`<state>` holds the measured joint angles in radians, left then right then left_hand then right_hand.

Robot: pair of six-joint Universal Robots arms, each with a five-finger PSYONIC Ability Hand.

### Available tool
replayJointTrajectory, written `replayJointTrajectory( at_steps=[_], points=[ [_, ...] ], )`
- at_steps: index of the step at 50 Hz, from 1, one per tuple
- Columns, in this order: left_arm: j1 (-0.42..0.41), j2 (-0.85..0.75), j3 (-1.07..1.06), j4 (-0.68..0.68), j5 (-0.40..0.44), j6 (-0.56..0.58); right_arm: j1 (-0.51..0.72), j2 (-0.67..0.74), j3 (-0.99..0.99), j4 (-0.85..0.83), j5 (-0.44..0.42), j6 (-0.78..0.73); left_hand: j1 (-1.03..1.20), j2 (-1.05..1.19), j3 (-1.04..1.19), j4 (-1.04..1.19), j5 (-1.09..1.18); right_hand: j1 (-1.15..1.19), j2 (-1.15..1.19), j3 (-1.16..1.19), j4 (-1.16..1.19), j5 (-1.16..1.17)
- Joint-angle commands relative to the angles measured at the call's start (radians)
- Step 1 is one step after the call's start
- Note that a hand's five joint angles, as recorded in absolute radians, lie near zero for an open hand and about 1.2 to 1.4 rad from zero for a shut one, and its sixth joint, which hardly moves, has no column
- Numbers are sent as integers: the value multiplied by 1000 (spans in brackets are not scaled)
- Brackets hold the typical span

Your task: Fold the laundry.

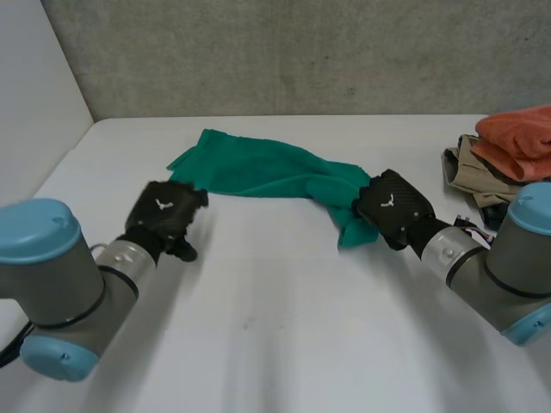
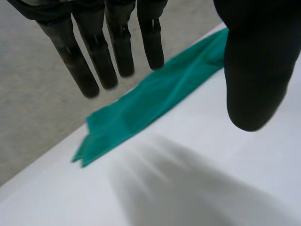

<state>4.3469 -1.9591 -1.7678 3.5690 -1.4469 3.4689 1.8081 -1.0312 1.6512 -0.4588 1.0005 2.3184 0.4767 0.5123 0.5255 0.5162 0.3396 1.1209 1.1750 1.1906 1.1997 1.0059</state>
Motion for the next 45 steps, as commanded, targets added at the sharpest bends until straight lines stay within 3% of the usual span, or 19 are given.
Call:
replayJointTrajectory(
  at_steps=[1,13,24,27,29,32,39,45],
  points=[
    [31,6,80,2,-61,-34,14,-176,9,32,-39,68,-251,-287,-300,-291,-289,275,221,206,197,216],
    [11,-153,304,-54,13,-71,100,-522,-57,109,-164,331,-302,-338,-351,-342,-340,275,221,206,197,216],
    [-41,-337,487,-216,17,-82,109,-667,-148,109,-207,496,-284,-320,-333,-324,-321,275,221,206,197,216],
    [-52,-385,542,-211,-6,-76,109,-696,-165,114,-218,552,-73,-109,-122,-113,-111,275,221,206,197,216],
    [-44,-412,583,-199,-36,-76,103,-720,-163,106,-235,598,226,190,177,186,188,275,221,206,197,216],
    [-29,-444,626,-171,-79,-65,82,-737,-156,92,-258,651,917,881,868,877,879,275,221,206,197,216],
    [28,-385,607,-160,-138,-1,-18,-682,-140,60,-280,661,920,884,871,880,882,275,221,206,197,216],
    [88,-144,438,-87,-41,-25,-73,-534,-154,86,-290,583,920,884,871,880,882,275,221,206,197,216]
  ],
)
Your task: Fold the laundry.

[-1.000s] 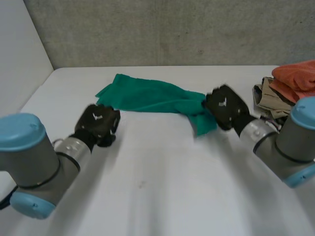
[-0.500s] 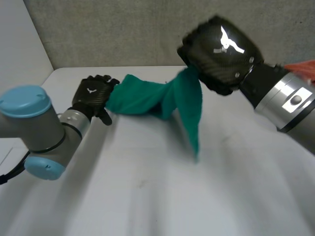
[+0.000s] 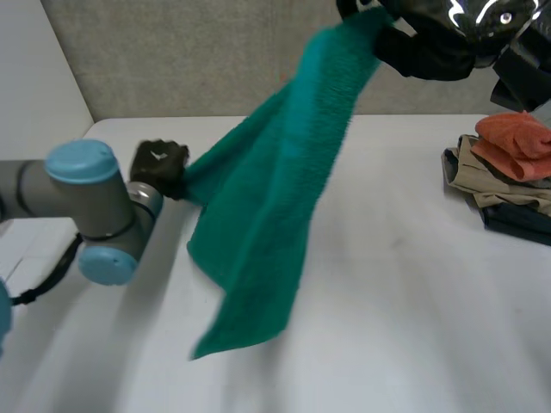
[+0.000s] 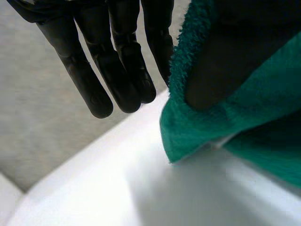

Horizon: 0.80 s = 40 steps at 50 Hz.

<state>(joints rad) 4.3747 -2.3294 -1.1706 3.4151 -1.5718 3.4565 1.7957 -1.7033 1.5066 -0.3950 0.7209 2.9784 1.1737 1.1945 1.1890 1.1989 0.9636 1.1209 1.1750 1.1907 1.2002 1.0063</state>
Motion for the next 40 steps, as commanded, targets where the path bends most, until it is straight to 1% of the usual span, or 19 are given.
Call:
replayJointTrajectory(
  at_steps=[1,3,6,9,11,12,15,16,19,20,21,23,24,27,28,30,31,35,40],
  points=[
    [68,255,-182,81,96,-17,-62,158,-14,30,-12,-94,223,202,207,197,258,275,221,206,196,215],
    [83,340,-247,119,133,-34,-62,215,-22,59,-11,-156,223,202,207,197,258,275,221,206,196,215],
    [98,427,-320,162,162,-53,-47,287,-23,115,-6,-269,223,202,207,197,258,161,107,91,82,101],
    [101,467,-362,176,174,-50,-32,342,-22,163,-2,-372,223,202,207,197,258,140,86,70,61,80],
    [106,479,-391,171,182,-46,-16,408,-28,220,28,-481,223,202,207,197,258,140,86,70,61,80],
    [111,475,-402,164,183,-45,-4,454,-39,264,67,-552,223,202,207,197,258,140,86,70,61,80],
    [118,440,-403,145,182,-33,16,526,-66,324,144,-660,223,202,207,197,258,146,92,76,66,86],
    [126,389,-391,139,182,-14,34,575,-94,362,205,-730,223,202,207,197,258,160,106,91,81,100],
    [138,317,-347,130,179,12,59,637,-138,387,285,-799,223,202,207,197,258,193,139,123,113,133],
    [144,274,-310,130,174,25,76,680,-179,383,343,-824,223,202,207,197,258,216,162,146,137,156],
    [149,256,-288,133,176,27,83,697,-201,371,371,-828,223,202,207,197,258,216,162,146,137,156],
    [154,223,-232,144,177,29,97,724,-255,334,422,-820,223,202,207,197,258,216,162,146,137,156],
    [154,193,-162,168,177,29,112,744,-311,273,470,-797,223,202,207,197,258,216,162,146,137,156],
    [143,183,-45,205,168,23,126,752,-393,145,537,-756,223,202,207,197,258,219,165,149,140,159],
    [131,188,21,231,150,0,131,754,-442,48,575,-725,223,202,207,197,258,219,165,149,140,159],
    [118,205,80,251,124,-25,136,754,-479,-63,606,-698,223,202,207,197,258,219,165,149,140,159],
    [103,229,126,275,86,-54,137,752,-506,-176,620,-670,223,202,207,197,258,275,221,205,195,215],
    [85,280,175,308,13,-89,139,729,-516,-401,585,-602,223,202,207,197,258,275,221,206,196,215],
    [85,363,94,290,2,-97,125,702,-462,-495,471,-523,223,202,207,197,258,275,221,206,196,215]
  ],
)
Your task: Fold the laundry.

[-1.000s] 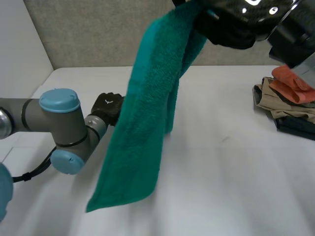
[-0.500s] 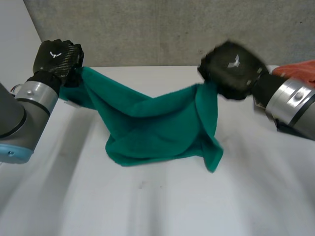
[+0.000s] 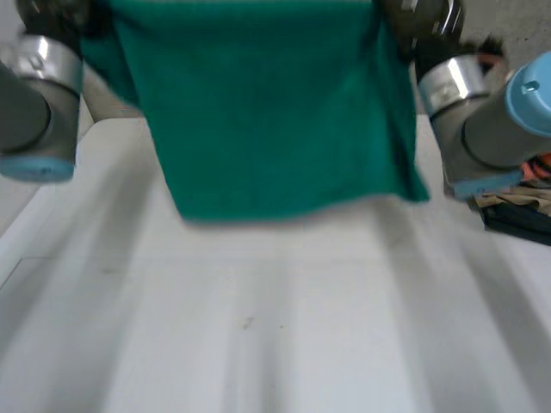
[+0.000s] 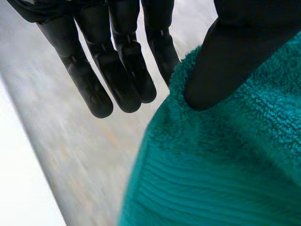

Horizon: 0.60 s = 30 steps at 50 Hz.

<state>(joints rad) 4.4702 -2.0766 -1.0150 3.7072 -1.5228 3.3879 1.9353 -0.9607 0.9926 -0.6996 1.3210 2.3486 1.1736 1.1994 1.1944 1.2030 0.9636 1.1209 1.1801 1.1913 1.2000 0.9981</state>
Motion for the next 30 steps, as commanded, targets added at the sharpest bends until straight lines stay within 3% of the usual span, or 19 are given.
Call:
replayJointTrajectory(
  at_steps=[1,6,13,17,21,26,30],
  points=[
    [-8,127,-89,-12,-45,-30,-21,-44,64,-192,-150,122,223,197,202,193,258,275,216,205,196,224],
    [-3,197,-331,-46,1,-51,-71,-52,184,-170,-265,190,223,197,202,193,258,275,216,205,196,224],
    [-26,185,-637,-27,85,-51,-137,-47,398,-113,-442,161,223,197,202,193,258,208,148,137,129,156],
    [-38,139,-737,5,102,-39,-180,-30,585,-112,-592,63,223,197,202,193,258,70,11,0,-9,18],
    [-37,115,-781,14,104,-6,-211,-23,687,-106,-667,-67,223,197,202,193,258,-155,-215,-226,-234,-207],
    [-20,128,-797,5,108,11,-237,-39,732,-43,-637,-153,223,197,202,193,258,-570,-629,-640,-649,-622],
    [-17,153,-804,-10,115,14,-242,-76,729,80,-519,-134,223,197,202,193,258,-849,-908,-919,-928,-901]
  ],
)
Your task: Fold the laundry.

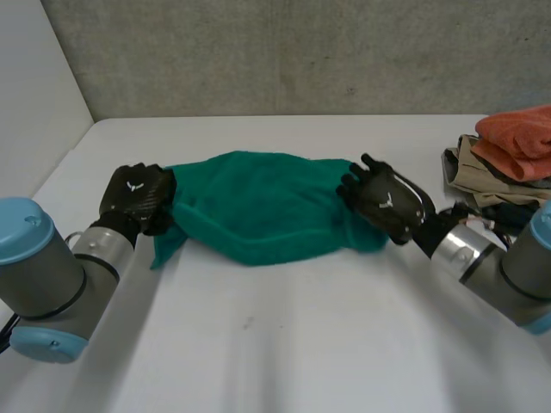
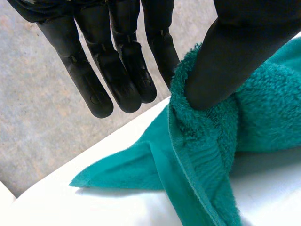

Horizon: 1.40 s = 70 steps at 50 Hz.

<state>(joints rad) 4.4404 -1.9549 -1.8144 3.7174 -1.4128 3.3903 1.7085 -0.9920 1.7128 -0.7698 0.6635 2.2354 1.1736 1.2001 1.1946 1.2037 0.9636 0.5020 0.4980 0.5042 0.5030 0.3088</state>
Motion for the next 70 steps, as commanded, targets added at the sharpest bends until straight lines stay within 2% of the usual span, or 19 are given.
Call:
replayJointTrajectory(
  at_steps=[1,9,13,16,24,32,38,46,49,52,53,55,59,61,63,64,66,68,70],
  points=[
    [13,34,-6,-24,6,14,-17,-62,4,179,163,-11,223,196,202,193,258,-263,-259,-265,-263,-244],
    [31,70,-11,-54,28,8,-21,-210,-71,493,333,188,223,196,202,193,258,-327,-323,-330,-328,-309],
    [33,96,-11,-80,32,9,-3,-269,-158,711,485,330,223,196,202,193,258,-327,-323,-330,-328,-309],
    [28,122,-11,-96,35,14,25,-278,-250,875,623,462,223,196,202,193,258,-327,-323,-330,-328,-309],
    [19,163,-11,-122,48,18,160,-197,-491,1173,804,812,223,196,202,193,258,-327,-323,-330,-328,-309],
    [20,182,-8,-126,46,23,293,-42,-570,1215,924,1056,223,196,202,193,258,-327,-323,-330,-328,-309],
    [27,200,-5,-125,48,18,364,91,-625,1146,1040,1087,223,196,202,193,258,-327,-323,-330,-328,-309],
    [27,217,-2,-125,46,11,422,280,-768,1045,1255,1081,223,196,202,193,258,-327,-323,-330,-328,-309],
    [27,217,3,-125,44,6,427,309,-794,1029,1280,1078,223,196,202,193,258,-307,-303,-309,-308,-289],
    [30,217,4,-125,44,3,433,323,-803,1005,1291,1083,223,196,202,193,258,-11,-7,-14,-12,7],
    [34,220,4,-125,43,1,430,319,-802,980,1288,1086,223,196,202,193,258,475,479,473,474,494],
    [39,225,6,-125,43,-2,424,305,-799,965,1275,1081,223,196,202,193,258,893,897,890,892,911],
    [65,255,16,-134,41,-5,393,176,-753,952,1211,1037,223,196,202,193,258,894,898,892,893,913],
    [94,295,36,-148,48,-8,347,41,-708,954,1132,939,223,196,202,193,258,894,898,892,893,913],
    [115,336,61,-184,57,-14,306,-52,-679,955,1052,829,223,196,202,193,258,894,898,892,893,913],
    [123,349,69,-204,61,-17,269,-136,-652,960,969,694,223,196,202,193,258,894,898,892,893,913],
    [134,375,90,-260,80,-23,238,-204,-630,968,895,559,223,196,202,193,258,894,898,892,893,913],
    [148,402,116,-368,121,-20,208,-279,-596,1021,842,372,223,196,202,193,258,894,898,892,893,913],
    [154,413,132,-481,174,-11,189,-315,-576,1095,841,267,223,196,202,193,258,894,898,892,893,913]
  ],
)
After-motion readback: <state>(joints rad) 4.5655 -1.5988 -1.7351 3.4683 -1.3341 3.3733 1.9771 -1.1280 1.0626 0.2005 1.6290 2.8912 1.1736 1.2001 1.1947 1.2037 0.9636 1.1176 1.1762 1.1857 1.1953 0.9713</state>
